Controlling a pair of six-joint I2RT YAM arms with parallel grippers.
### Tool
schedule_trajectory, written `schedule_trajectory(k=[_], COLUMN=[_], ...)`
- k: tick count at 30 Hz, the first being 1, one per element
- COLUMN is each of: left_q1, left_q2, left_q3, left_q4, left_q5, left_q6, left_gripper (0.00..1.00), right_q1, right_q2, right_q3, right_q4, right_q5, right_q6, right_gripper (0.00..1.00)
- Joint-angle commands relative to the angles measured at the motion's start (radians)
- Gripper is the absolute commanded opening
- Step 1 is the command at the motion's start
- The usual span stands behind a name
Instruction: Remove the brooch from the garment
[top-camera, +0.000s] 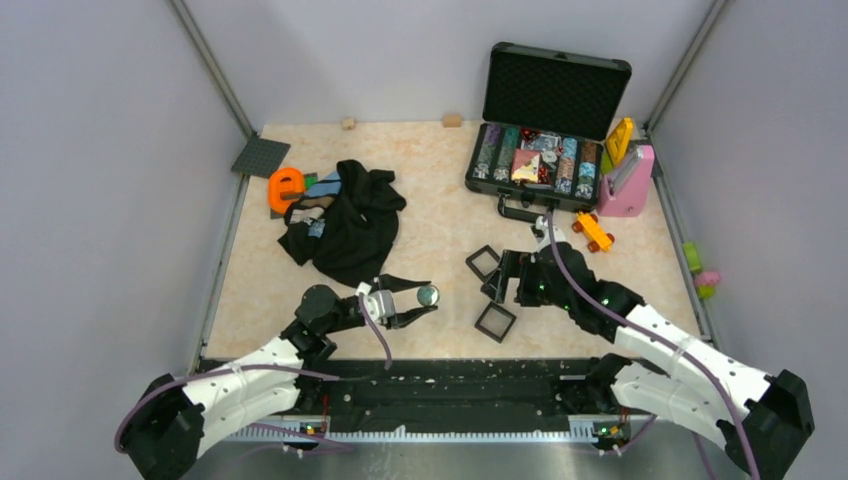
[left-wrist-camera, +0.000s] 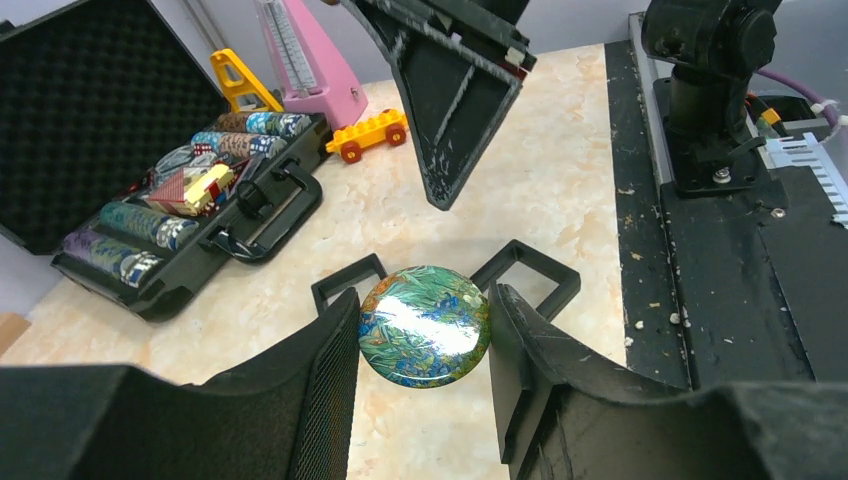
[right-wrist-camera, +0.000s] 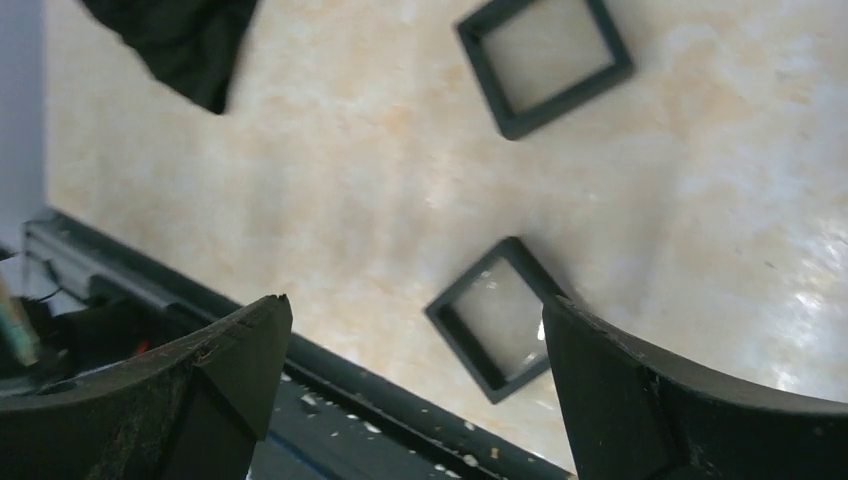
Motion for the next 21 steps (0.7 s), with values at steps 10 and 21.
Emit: schedule_trajectory(k=[10,21], left_q1=[-0.004,-0.004], left_q2=[0.063,0.06], left_q3=[-0.115,-0.154], left_q4=[0.231,0.288], left_q5=[-0.029,-0.082], left_q6=[-0.015,-0.055], left_gripper=[0.39,0.39], right_q1=[-0.004,0.124], right_q2=[0.052,0.474], right_q3=[-0.132,0.233], right_q4=[-0.067,-0.452], right_q5=[0.239,0.43], right_q6=[0.409,0.613], right_gripper=[0.99,0.99])
